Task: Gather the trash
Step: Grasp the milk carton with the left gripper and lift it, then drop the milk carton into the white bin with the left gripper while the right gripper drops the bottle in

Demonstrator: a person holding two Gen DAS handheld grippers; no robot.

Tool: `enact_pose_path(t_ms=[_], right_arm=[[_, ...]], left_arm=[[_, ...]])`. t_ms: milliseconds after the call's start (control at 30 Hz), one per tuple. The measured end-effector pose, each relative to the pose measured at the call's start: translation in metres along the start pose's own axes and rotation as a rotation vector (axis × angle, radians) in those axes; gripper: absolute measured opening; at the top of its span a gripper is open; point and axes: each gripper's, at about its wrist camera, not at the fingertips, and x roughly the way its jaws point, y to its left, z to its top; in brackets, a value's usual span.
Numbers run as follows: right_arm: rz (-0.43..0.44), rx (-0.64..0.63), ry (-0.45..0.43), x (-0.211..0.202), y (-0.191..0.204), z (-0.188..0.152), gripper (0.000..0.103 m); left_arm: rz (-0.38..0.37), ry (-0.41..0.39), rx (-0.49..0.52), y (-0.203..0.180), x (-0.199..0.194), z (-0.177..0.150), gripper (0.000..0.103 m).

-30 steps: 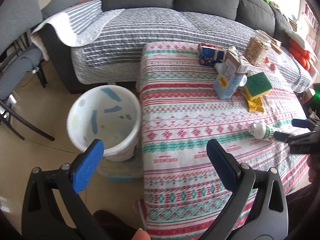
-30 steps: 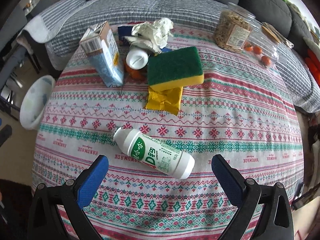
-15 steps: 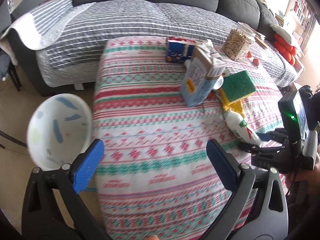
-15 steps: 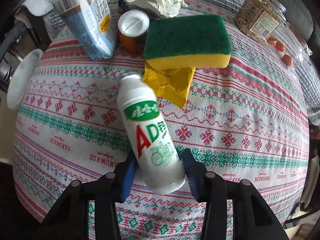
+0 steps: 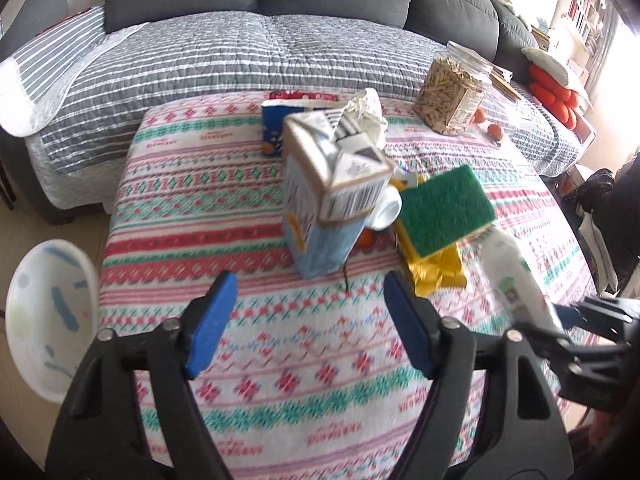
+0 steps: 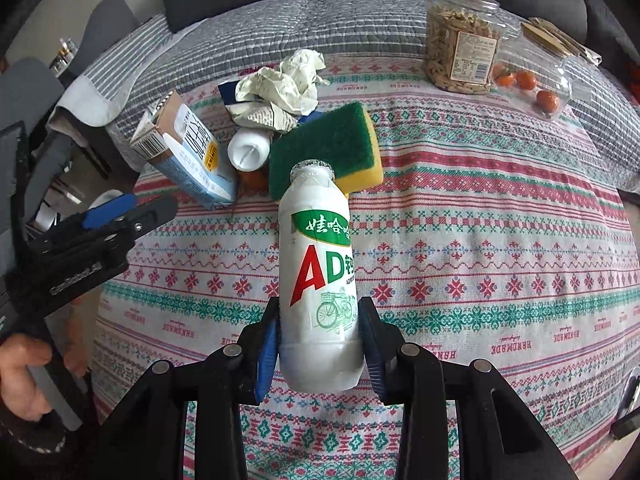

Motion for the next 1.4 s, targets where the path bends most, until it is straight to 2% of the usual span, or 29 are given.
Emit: enact_pose_path(t_ms=[133,300,400,700,867,1133,1400], right_arm=[[-0.001,0.030,-0.020,-0.010,-0.012,-0.006,0.038],[-0.002,0.080,-0.030,-0.015,-0.021,-0.011,0.038],[0.008,0.099,-0.039,-0.020,-0.021,-0.013,0.038],[0.005,0.134,-0.064,-0.022,-0.020,-0.008,0.038],[0.018,0.142,-0.091,-0.027,-0.012,0.000,0.038],[0.067,0.104,-0.107,-0.022,0.024,0.018,0.038],[0.125,0.017,-0.088,-0.001,0.084,0.035,0.038]], left_arm=[[0.006,-0.049,-0.006,-0.004,0.007,0.008,0.064],[0.008,-0.104,-0.022,-0.006,0.013,0.013,0.060],[0.011,-0.112,-0.020,-0.009,0.018,0.016,0.058],[0.031,-0.125,-0.052,0.000,0.020,0.022,0.035],[0.022,-0.121,-0.064,0.011,0.005,0.021,0.035],[0.039,-0.147,-0.130,0.063,-0.034,0.015,0.035],[0.123,-0.142,-0.247,0.143,-0.063,-0.009,0.035]])
